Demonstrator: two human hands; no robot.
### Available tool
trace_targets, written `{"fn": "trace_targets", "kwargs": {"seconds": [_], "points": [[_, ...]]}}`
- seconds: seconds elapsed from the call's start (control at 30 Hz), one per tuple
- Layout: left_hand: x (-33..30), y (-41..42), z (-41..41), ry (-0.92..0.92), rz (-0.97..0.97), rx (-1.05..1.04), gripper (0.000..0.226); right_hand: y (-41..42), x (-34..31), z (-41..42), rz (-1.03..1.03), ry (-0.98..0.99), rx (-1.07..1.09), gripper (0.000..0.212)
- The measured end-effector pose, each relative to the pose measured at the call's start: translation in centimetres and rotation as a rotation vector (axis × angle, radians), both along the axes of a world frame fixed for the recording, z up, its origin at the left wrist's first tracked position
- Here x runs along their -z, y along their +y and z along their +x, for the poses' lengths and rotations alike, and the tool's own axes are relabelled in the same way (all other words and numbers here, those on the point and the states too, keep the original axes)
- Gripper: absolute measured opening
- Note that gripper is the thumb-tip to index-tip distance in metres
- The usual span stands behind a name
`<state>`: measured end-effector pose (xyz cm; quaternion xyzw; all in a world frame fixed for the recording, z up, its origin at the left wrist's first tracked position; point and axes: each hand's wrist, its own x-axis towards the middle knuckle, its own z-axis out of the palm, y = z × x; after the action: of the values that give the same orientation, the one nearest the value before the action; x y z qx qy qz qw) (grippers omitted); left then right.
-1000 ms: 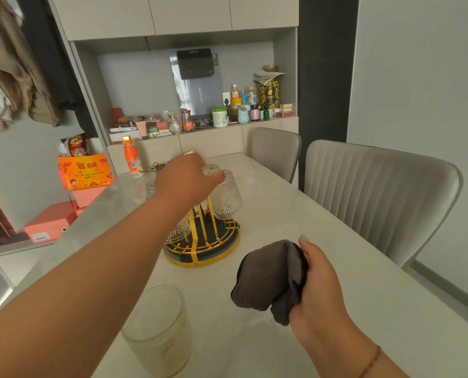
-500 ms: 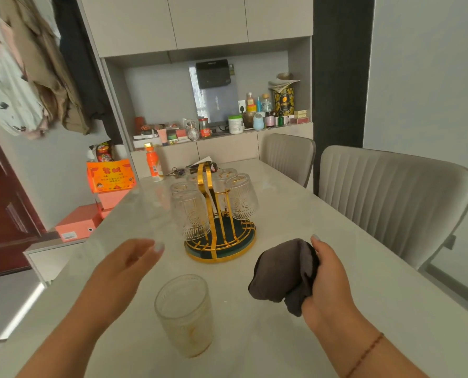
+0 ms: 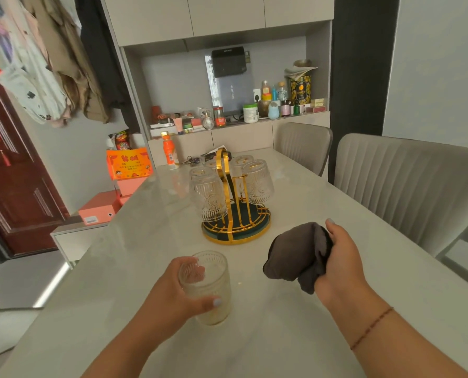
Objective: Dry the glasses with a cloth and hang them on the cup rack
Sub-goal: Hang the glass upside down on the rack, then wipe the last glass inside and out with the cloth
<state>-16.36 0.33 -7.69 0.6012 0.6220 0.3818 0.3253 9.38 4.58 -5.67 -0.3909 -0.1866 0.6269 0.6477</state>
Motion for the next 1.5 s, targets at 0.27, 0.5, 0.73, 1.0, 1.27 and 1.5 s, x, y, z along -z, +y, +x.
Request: {"fn": "trace_targets", "kwargs": {"seconds": [0.27, 0.5, 0.73, 1.0, 1.27, 1.5], "points": [[-2.4, 1.1, 2.4, -0.343, 0.083, -0.169, 0.086, -0.7, -0.5, -0.3, 0.168, -0.035, -0.043, 0.033], [-3.3, 1.2, 6.6, -0.801, 0.049, -0.060, 0.068, -4.4, -1.2, -2.4, 0.707, -0.550, 0.005, 0.014], [-2.2, 0.8, 8.8, -0.835, 0.124, -0.041, 0.067, -4.8, 0.6, -6.1, 0.981, -1.095, 0.057, 0.041], [-2.5, 0.8, 8.5, -0.921, 0.153, -0.128, 0.077, -5.1, 0.3, -5.6, 0.767, -0.929, -0.173, 0.037], [-2.0, -0.5, 10.0, -0.862, 0.100, -0.059, 0.059, -4.0, -0.5, -5.5, 0.635, -0.791, -0.178, 0.027], [-3.1, -1.0, 9.6, -0.846, 0.205, -0.043, 0.068, -4.0, 0.4, -5.4, 0.511, -0.404, -0.309, 0.042]]}}
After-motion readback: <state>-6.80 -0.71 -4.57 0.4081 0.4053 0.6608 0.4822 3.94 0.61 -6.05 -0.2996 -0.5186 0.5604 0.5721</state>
